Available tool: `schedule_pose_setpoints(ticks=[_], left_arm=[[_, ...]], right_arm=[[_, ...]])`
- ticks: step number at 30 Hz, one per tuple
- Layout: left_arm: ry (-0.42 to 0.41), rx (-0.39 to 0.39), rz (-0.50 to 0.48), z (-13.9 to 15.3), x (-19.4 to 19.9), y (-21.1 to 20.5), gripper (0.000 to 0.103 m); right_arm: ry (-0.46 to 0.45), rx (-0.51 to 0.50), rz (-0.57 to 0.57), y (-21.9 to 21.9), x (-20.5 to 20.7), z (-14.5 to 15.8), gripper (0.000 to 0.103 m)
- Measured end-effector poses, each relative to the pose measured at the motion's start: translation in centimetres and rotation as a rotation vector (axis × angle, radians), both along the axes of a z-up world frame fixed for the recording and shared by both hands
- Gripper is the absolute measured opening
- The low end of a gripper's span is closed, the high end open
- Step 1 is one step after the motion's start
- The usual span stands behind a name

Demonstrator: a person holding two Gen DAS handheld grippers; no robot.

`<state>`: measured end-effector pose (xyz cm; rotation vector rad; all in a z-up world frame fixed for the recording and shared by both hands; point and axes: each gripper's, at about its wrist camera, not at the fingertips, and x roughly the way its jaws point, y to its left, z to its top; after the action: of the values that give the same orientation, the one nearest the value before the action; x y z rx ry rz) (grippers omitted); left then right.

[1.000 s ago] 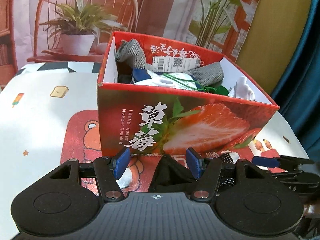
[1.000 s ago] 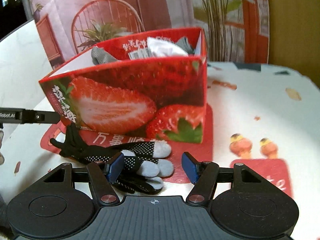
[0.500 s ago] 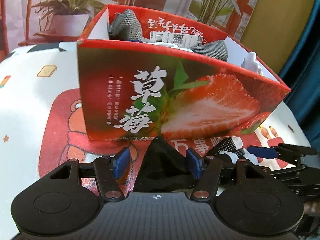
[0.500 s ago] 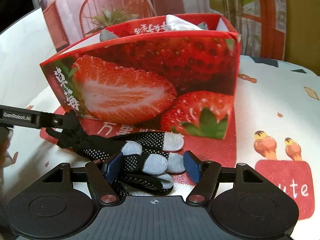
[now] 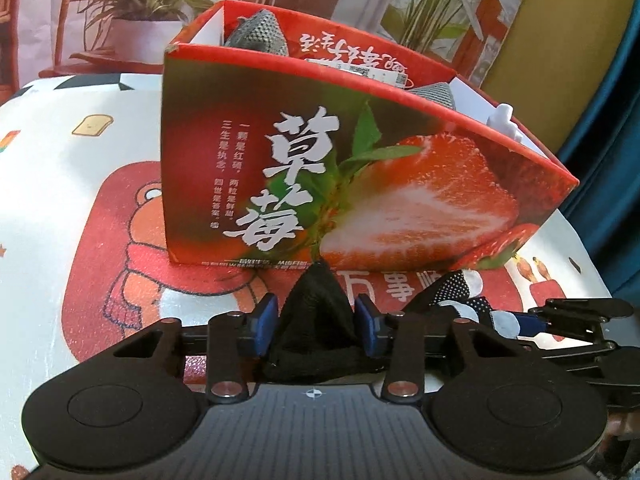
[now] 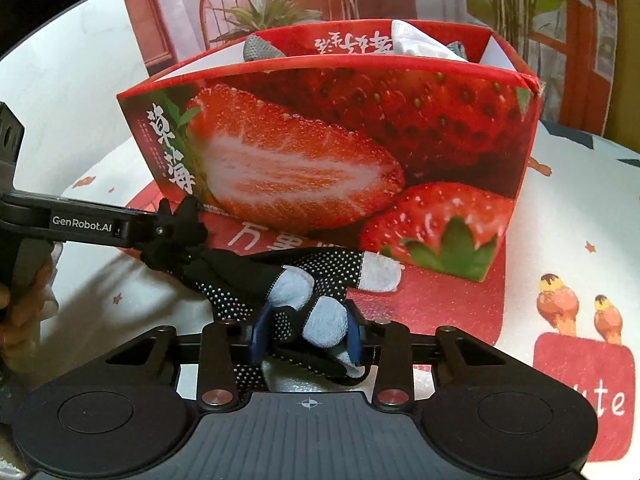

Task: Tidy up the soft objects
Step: 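Close the left gripper on the black dotted gloves and lift them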

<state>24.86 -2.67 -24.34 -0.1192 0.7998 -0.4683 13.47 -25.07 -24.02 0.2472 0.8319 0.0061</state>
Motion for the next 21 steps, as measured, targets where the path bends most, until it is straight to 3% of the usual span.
schedule_pose_setpoints(ticks=[13, 21], left_arm=[[-0.001, -0.015, 0.001, 0.03, -0.55, 0.19, 0.03], [-0.006, -0.016, 0.0, 0.0, -0.65, 0.15, 0.029]], right_arm=[[-0.005, 0.028, -0.006, -0.15, -0.31, -0.1, 0.025], [-0.008, 0.053, -0.014, -0.17, -0.24, -0.11, 0.021]])
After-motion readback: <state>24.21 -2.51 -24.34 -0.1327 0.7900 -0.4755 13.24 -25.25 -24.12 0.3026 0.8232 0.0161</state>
